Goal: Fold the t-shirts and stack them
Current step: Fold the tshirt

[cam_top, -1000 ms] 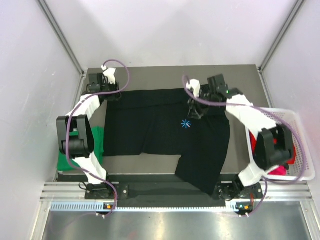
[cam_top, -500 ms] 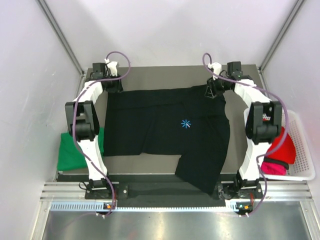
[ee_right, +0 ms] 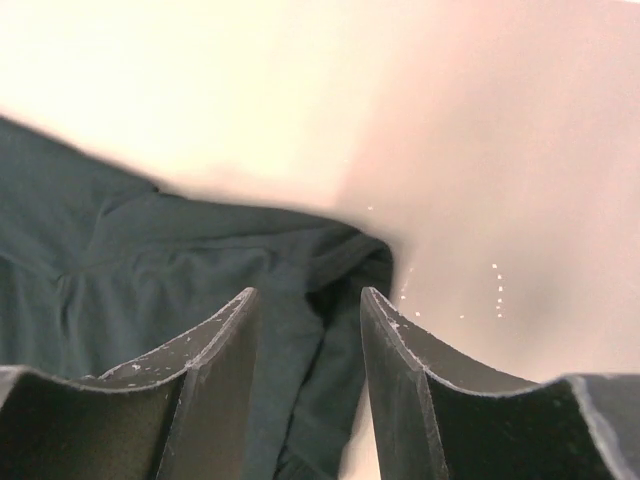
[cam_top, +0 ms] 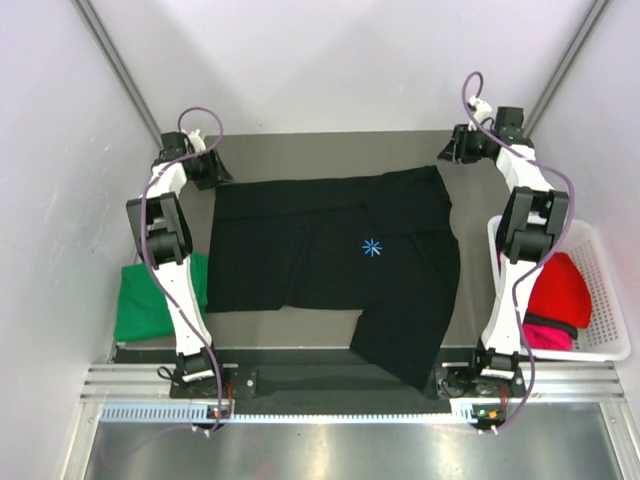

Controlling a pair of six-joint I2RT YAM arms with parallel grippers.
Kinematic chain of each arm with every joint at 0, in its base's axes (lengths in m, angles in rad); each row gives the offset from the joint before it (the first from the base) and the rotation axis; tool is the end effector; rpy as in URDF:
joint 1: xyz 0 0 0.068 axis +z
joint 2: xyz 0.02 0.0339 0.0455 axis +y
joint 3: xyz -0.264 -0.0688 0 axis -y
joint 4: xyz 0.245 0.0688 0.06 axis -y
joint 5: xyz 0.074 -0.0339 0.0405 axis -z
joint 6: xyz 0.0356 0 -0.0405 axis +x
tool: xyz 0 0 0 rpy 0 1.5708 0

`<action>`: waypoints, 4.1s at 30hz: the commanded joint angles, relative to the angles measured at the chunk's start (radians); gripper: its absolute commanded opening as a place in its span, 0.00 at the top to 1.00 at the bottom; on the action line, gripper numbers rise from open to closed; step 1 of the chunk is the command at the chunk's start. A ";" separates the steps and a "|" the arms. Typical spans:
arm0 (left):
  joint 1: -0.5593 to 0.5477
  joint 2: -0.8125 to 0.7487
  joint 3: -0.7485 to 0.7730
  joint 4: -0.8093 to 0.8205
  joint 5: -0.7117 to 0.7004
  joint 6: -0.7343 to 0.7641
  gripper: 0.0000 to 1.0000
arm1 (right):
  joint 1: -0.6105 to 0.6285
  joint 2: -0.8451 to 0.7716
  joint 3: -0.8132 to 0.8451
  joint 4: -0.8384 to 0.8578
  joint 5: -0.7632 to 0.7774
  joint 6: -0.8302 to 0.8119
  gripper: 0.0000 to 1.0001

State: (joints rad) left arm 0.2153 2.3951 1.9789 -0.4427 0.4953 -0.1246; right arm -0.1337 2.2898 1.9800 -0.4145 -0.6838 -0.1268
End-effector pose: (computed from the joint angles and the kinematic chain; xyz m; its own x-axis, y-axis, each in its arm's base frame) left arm 0.5223 0.0969 0.1689 -0.7482 -0.2756 -0.6035 0.0225 0.8986 -0.4383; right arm 0.5199 -0.0472 0.2273 -0.6052 -0.0175 -0.7959 -0.4457 0.8358 0.3205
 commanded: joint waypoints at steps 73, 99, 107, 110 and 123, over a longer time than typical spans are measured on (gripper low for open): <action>-0.021 -0.158 -0.006 -0.013 -0.189 0.091 0.39 | -0.010 0.323 0.215 0.206 -0.011 0.351 0.68; -0.005 -0.047 0.038 -0.177 -0.192 0.157 0.44 | -0.009 0.287 0.161 0.215 -0.023 0.343 0.69; -0.005 0.018 0.095 -0.188 -0.146 0.141 0.70 | -0.010 0.295 0.160 0.217 -0.023 0.339 0.70; -0.007 0.045 0.116 -0.186 -0.120 0.138 0.93 | -0.010 0.295 0.160 0.217 -0.020 0.337 0.78; -0.007 0.061 0.142 -0.107 -0.095 0.126 1.00 | -0.021 0.301 0.171 0.220 -0.023 0.332 0.93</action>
State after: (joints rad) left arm 0.2119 2.4439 2.0872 -0.6128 0.4000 0.0048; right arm -0.1474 2.6164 2.1532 -0.1959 -0.7334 0.2306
